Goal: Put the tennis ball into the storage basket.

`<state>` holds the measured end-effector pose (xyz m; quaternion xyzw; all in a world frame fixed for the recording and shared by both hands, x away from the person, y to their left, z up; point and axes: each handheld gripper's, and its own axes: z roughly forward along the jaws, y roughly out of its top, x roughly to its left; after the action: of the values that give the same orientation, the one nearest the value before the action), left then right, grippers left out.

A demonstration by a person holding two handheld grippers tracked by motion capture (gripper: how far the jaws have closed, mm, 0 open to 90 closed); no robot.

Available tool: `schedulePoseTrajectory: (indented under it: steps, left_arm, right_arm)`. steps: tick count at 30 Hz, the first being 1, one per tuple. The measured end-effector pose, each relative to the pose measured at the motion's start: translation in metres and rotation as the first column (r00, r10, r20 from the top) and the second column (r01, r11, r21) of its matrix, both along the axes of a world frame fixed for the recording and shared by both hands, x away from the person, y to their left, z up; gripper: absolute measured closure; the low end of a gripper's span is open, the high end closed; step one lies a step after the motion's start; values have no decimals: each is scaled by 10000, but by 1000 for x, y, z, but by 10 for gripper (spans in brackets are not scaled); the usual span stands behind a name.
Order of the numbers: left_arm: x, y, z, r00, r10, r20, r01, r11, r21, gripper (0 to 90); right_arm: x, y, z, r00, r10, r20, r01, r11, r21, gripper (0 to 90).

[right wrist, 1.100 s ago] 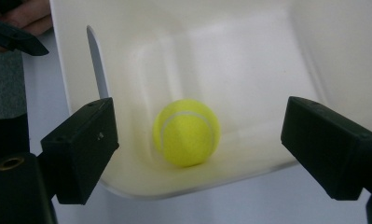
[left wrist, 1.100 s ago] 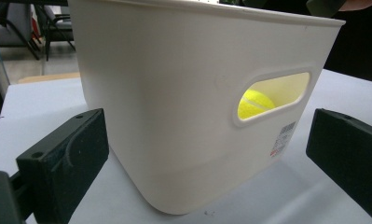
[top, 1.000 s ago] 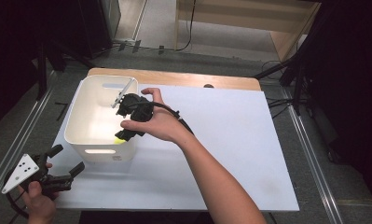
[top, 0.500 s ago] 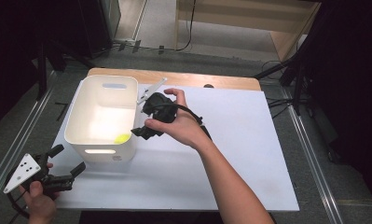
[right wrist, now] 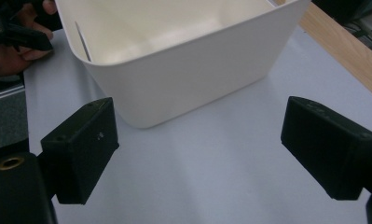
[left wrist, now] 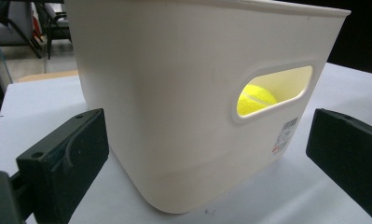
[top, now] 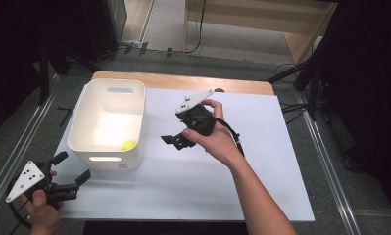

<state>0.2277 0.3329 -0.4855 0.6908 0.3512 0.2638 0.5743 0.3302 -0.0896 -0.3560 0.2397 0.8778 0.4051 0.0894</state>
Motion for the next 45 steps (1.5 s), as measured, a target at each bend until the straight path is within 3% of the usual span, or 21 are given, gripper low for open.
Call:
schedulePoseTrajectory:
  steps: [11, 24, 41, 45]
  left_arm:
    - [0, -1, 0, 10000, 27, -36, -27, 10000, 94, 0]
    - [1, -2, -1, 10000, 75, -46, -74, 9998, 194, 0]
    - [1, -3, -1, 9999, 126, -92, -124, 9995, 279, 0]
    - [1, -3, -1, 9999, 134, -76, -132, 9996, 254, 0]
  right_arm:
    - [-16, -45, -10, 9962, -795, 353, 762, 9934, 853, 96]
    - [-31, -92, -23, 9849, -1617, 614, 1489, 9733, 1747, 97]
    - [-57, -147, -47, 9545, -2817, 978, 2481, 9321, 2639, 96]
    - [-64, -157, -51, 9469, -3002, 1155, 2613, 9274, 2678, 96]
